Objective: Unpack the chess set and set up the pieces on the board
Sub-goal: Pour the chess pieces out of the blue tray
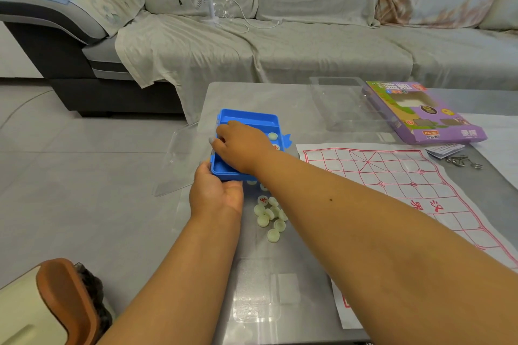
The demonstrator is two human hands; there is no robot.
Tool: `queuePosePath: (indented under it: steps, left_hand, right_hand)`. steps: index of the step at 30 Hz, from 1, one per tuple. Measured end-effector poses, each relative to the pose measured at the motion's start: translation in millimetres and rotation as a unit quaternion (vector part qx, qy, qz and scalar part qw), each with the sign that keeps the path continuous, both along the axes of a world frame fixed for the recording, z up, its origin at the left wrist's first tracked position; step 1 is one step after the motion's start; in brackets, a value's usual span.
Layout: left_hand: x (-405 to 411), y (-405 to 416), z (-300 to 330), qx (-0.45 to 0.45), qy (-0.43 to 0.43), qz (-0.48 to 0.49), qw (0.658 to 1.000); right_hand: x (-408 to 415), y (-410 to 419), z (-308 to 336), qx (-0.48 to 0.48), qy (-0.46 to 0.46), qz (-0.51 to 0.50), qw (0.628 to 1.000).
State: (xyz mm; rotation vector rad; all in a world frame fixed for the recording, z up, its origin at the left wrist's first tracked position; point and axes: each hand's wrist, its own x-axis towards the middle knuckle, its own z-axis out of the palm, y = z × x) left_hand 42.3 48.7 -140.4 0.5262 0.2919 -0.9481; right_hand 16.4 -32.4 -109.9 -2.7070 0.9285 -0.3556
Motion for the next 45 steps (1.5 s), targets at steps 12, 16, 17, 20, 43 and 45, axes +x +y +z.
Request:
queuePosePath:
  steps: [12, 16, 17, 20, 43, 45]
  left_hand:
    - [0.7, 0.5, 4.1, 0.000, -0.001, 0.001, 1.000]
    - [1.6, 1.1, 3.5, -0.002, -0.004, -0.001, 1.000]
    - [1.7, 1.1, 3.6, -0.004, -0.005, 0.002, 1.000]
    - [2.5, 0.2, 3.3, -0.010, 0.000, 0.015, 1.000]
    - [44.5, 6.9, -18.1, 0.029, 0.021, 0.078, 0.996]
    - [44.3, 6.6, -18.0, 0.031, 0.021, 0.078, 0.996]
  right_hand:
    - [-0.1, -3.9, 1.3, -0.009, -0.014, 0.003, 1.000]
    - [-0.8, -5.3, -0.4, 0.019, -0.086, -0.004, 0.996]
    - [-1.6, -6.0, -0.3, 0.028, -0.110, -0.006, 0.993]
    - [-3.6, -10.1, 4.5, 0.083, -0.186, -0.026, 0.979]
    - [-54.6, -41.7, -54.0, 0.037, -0.019, -0.157, 0.987]
    - [-56.1, -40.3, -49.0, 0.114, -0.076, -0.156, 0.978]
